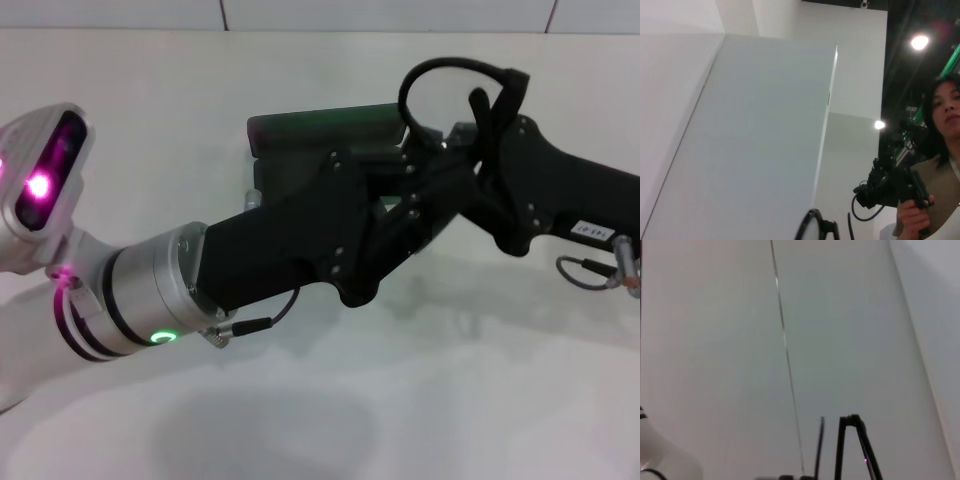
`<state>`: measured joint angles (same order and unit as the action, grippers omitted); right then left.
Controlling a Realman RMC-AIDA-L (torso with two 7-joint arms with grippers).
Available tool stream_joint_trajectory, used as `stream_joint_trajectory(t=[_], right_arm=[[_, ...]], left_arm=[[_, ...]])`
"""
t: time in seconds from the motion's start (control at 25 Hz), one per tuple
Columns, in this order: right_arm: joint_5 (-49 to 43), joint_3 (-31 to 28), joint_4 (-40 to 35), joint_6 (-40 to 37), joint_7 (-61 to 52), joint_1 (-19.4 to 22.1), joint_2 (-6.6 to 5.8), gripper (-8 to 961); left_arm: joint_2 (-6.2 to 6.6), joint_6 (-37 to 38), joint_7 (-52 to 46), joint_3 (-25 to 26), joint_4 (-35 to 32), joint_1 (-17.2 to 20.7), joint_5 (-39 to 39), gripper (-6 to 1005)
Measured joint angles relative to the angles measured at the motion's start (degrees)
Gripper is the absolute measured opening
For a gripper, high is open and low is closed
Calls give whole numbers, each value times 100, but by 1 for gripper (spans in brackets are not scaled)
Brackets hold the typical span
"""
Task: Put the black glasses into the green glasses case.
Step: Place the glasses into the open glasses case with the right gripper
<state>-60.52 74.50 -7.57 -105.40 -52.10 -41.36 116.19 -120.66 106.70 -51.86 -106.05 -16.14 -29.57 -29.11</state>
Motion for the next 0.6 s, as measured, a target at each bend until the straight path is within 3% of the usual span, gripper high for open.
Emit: stream_joint_trajectory(t=[0.4, 0.6], right_arm=[[202, 3, -359, 529, -15, 205, -21, 119], [4, 34, -1423, 1016, -770, 349, -235, 120]], left_arm=[[50, 18, 2, 43, 86, 41, 3, 81], [163, 33, 34, 207, 536, 125, -10, 81]])
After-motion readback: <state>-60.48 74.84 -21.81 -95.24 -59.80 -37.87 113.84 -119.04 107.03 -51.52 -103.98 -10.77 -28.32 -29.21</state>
